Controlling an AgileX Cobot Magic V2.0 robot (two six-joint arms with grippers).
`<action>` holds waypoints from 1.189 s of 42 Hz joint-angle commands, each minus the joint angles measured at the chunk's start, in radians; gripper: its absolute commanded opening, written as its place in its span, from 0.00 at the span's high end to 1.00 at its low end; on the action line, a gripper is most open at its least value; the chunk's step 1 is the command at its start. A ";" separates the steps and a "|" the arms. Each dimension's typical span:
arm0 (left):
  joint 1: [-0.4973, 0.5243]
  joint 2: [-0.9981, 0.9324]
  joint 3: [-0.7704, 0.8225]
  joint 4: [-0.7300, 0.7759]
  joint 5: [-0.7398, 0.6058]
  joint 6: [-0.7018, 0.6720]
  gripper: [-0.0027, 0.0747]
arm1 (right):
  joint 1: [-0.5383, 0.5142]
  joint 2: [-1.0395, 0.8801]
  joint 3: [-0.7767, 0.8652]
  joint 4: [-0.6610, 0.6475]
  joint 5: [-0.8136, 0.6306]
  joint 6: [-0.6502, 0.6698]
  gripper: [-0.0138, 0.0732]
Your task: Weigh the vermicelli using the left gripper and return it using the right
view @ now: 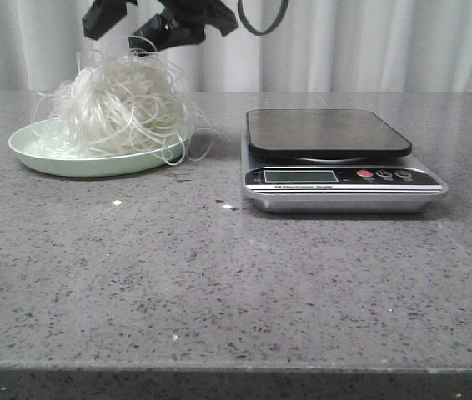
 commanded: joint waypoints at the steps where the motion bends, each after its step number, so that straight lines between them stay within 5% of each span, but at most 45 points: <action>1: -0.002 0.008 -0.027 0.003 -0.070 -0.010 0.79 | -0.018 -0.102 -0.038 0.024 -0.021 -0.012 0.33; 7: -0.002 0.008 -0.027 0.003 -0.070 -0.010 0.79 | -0.052 -0.157 -0.038 0.014 -0.019 -0.012 0.38; 20: -0.002 0.008 -0.027 0.003 -0.070 -0.010 0.79 | -0.226 -0.279 -0.038 -0.003 0.058 -0.012 0.67; 39: -0.002 0.008 -0.027 0.003 -0.070 -0.010 0.79 | -0.524 -0.473 -0.002 -0.241 0.236 0.089 0.67; 50: -0.002 0.008 -0.027 0.003 -0.072 -0.010 0.79 | -0.614 -0.701 0.298 -0.332 0.103 0.127 0.67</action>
